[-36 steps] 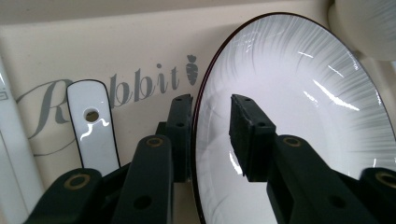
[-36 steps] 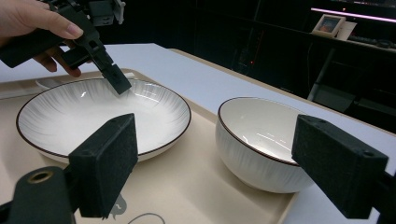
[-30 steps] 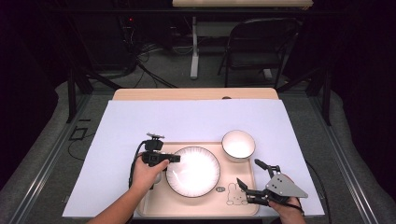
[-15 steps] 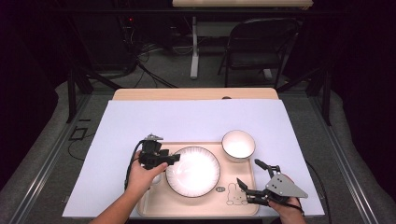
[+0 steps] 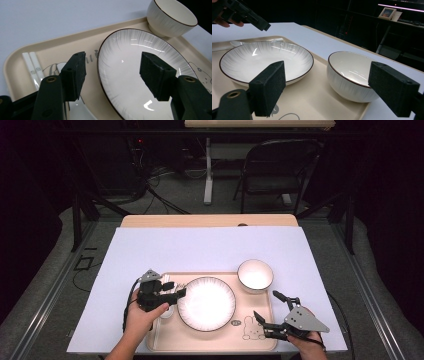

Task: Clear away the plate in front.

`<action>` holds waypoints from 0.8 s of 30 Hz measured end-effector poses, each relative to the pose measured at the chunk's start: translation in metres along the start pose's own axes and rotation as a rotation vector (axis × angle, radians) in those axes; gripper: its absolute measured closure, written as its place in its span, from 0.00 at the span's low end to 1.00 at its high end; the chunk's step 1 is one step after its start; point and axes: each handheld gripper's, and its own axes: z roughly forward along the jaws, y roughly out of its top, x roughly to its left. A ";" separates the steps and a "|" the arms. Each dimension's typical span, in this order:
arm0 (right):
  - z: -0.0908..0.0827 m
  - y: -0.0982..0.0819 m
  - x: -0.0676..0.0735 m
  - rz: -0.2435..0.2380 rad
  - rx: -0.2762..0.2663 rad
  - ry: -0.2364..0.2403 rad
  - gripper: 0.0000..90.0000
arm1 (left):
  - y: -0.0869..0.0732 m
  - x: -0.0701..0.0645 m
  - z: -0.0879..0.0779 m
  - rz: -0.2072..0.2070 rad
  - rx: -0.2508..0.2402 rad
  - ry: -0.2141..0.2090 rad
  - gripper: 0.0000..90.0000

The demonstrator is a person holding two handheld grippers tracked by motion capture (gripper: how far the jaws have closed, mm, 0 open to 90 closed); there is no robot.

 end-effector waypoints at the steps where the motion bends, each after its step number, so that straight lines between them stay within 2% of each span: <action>1: 0.000 0.000 0.000 -0.001 0.000 0.000 0.16 | -0.002 0.001 -0.003 -0.007 -0.009 0.006 0.42; 5: 0.000 0.000 0.000 -0.001 0.001 0.001 0.16 | -0.007 0.008 -0.012 -0.014 -0.032 0.010 0.41; 11: 0.000 0.000 0.001 -0.005 0.004 0.002 0.16 | -0.015 0.018 -0.027 -0.060 -0.094 0.021 0.41; 16: 0.000 0.000 0.002 -0.005 0.003 0.005 0.15 | -0.018 0.023 -0.030 -0.077 -0.100 0.040 0.41; 20: 0.000 0.000 0.002 -0.015 0.001 0.007 0.16 | -0.019 0.029 -0.034 -0.061 -0.108 0.093 0.40; 22: 0.000 0.000 0.002 -0.008 0.002 0.008 0.16 | -0.020 0.032 -0.034 -0.078 -0.117 0.087 0.40; 24: 0.000 0.000 0.001 -0.010 0.003 0.007 0.16 | -0.021 0.034 -0.034 -0.080 -0.113 0.100 0.40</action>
